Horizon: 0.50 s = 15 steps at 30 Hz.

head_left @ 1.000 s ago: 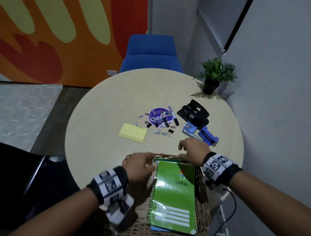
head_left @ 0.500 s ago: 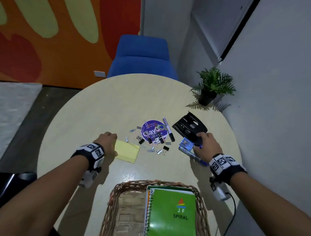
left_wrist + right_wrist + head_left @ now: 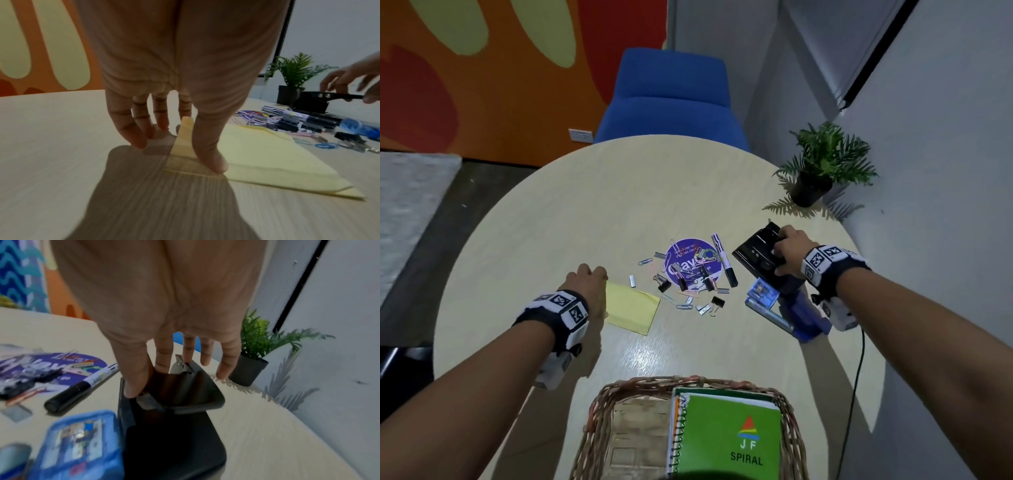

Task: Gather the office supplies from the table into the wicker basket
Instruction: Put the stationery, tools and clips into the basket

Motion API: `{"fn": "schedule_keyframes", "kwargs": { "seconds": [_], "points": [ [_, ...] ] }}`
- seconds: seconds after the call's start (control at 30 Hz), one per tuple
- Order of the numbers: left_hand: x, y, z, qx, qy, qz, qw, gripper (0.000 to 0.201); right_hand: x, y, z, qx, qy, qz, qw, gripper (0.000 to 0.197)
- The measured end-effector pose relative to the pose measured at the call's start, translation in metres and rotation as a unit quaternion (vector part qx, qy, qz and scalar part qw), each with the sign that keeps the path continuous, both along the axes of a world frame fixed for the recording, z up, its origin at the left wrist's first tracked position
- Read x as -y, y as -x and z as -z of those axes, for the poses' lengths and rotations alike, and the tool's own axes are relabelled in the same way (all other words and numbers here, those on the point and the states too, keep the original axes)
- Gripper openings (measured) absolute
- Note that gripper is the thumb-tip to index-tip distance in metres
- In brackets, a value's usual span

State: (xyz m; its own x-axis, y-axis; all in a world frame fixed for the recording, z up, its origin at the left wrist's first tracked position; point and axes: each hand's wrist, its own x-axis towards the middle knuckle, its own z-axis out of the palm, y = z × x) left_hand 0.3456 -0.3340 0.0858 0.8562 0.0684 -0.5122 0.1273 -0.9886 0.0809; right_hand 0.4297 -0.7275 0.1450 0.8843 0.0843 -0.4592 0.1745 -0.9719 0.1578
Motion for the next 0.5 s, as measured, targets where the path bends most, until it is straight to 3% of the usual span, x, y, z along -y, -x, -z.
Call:
{"fn": "schedule_keyframes", "kwargs": {
  "seconds": [0.23, 0.4, 0.47, 0.5],
  "points": [
    [0.005, 0.009, 0.001, 0.021, 0.074, -0.087, 0.993, 0.07, -0.003, -0.001, -0.017, 0.082, -0.168, 0.093, 0.978, 0.041],
    [0.005, 0.02, -0.008, 0.013, 0.08, -0.158, 0.984, 0.072, -0.02, 0.027, -0.077, 0.147, -0.27, 0.128, 0.943, 0.032],
    [0.0, 0.029, -0.011, 0.034, 0.11, -0.19, 0.975, 0.073, -0.031, 0.051, -0.102, 0.117, -0.351, 0.16, 0.915, 0.041],
    [-0.005, 0.035, -0.012, 0.041, 0.129, -0.203, 0.97, 0.073, -0.04, 0.069, -0.114, 0.082, -0.408, 0.201, 0.887, 0.041]
  ]
}}
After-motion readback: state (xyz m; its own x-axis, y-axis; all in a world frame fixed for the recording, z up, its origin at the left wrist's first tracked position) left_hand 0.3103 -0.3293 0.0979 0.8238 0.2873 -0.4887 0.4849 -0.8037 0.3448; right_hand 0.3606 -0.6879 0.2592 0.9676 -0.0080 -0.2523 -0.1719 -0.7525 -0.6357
